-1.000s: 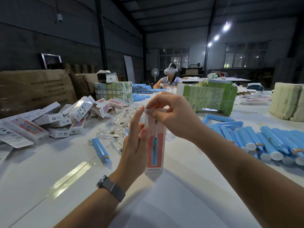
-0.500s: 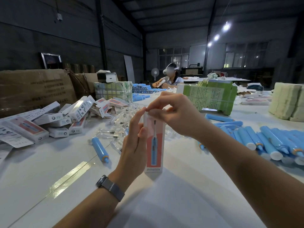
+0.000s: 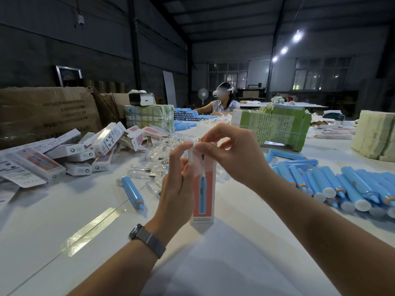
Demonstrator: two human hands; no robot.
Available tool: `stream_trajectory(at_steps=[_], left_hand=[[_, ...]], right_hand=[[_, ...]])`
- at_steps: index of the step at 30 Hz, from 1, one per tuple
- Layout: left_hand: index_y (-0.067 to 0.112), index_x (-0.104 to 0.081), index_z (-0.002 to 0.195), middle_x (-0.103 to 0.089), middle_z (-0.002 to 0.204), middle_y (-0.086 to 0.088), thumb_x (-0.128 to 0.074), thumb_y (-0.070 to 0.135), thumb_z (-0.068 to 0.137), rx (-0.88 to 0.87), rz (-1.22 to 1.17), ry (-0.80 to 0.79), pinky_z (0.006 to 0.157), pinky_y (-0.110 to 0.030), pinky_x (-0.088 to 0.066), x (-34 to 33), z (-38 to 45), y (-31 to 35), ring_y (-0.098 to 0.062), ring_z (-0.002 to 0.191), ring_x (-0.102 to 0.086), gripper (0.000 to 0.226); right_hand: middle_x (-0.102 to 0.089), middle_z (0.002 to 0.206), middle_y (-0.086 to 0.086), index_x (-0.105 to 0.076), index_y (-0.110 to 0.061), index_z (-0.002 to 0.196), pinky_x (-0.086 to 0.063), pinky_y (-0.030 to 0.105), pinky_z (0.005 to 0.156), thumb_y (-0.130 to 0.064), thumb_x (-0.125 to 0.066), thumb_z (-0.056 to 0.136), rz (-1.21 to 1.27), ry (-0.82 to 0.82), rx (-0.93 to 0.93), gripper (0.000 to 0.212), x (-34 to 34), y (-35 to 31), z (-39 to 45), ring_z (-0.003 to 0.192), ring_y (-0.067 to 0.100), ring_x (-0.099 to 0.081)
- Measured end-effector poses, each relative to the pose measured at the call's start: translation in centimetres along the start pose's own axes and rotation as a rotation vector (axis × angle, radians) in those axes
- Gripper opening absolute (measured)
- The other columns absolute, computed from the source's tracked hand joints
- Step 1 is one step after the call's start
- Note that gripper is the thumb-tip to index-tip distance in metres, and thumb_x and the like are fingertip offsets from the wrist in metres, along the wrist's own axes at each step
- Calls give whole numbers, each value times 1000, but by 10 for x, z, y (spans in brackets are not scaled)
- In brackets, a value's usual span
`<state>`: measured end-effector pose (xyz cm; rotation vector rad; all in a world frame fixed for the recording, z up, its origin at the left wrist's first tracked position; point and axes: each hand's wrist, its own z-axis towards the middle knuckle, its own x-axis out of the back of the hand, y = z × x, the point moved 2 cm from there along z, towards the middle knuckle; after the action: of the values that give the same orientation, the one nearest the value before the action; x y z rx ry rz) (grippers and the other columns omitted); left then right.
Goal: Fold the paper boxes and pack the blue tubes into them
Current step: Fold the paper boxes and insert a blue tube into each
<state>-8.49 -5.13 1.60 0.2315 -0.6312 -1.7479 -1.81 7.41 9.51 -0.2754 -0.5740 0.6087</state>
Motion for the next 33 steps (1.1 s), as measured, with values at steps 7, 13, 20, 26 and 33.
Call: stream_trajectory(at_steps=[7, 13, 20, 26, 33], left_hand=[[58, -30, 119, -62, 83, 9, -29, 36, 103, 12, 12, 8, 59, -15, -53, -1, -1, 1, -7, 76, -70, 28], [70, -30, 115, -62, 86, 13, -29, 36, 103, 20, -22, 13, 60, -14, -53, -2, -1, 2, -7, 78, -69, 36], [71, -31, 113, -65, 87, 7, -31, 34, 102, 35, -64, 3, 62, -16, -54, -1, -2, 3, -9, 81, -71, 38], [71, -29, 113, -65, 92, 10, -33, 38, 100, 44, 15, 16, 62, -18, -57, -1, 0, 2, -5, 81, -71, 35], [61, -42, 111, -67, 104, -1, -46, 24, 103, 228, -119, 150, 70, -45, -63, 7, 3, 4, -16, 88, -72, 38]], right_hand=[[-64, 87, 3, -73, -7, 78, -53, 35, 70, -28, -79, 80, 54, 35, 38, 22, -1, 5, -3, 83, 18, -62], [-60, 88, 5, -73, -20, 80, -49, 26, 69, -18, -81, 77, 277, -3, -63, 9, -2, 13, -4, 85, 22, -59], [-58, 91, 8, -70, -22, 74, -46, 23, 66, -18, -81, 77, 269, -48, -64, 12, -1, 17, -3, 87, 22, -58], [-59, 93, 1, -73, -16, 86, -52, 31, 67, -25, -78, 81, 164, -6, -85, 12, -7, 19, -4, 89, 18, -59], [-46, 118, -5, -33, -29, 151, -54, 41, 92, -32, -67, 91, -93, -280, -122, 69, -24, 13, -16, 107, 12, -51]])
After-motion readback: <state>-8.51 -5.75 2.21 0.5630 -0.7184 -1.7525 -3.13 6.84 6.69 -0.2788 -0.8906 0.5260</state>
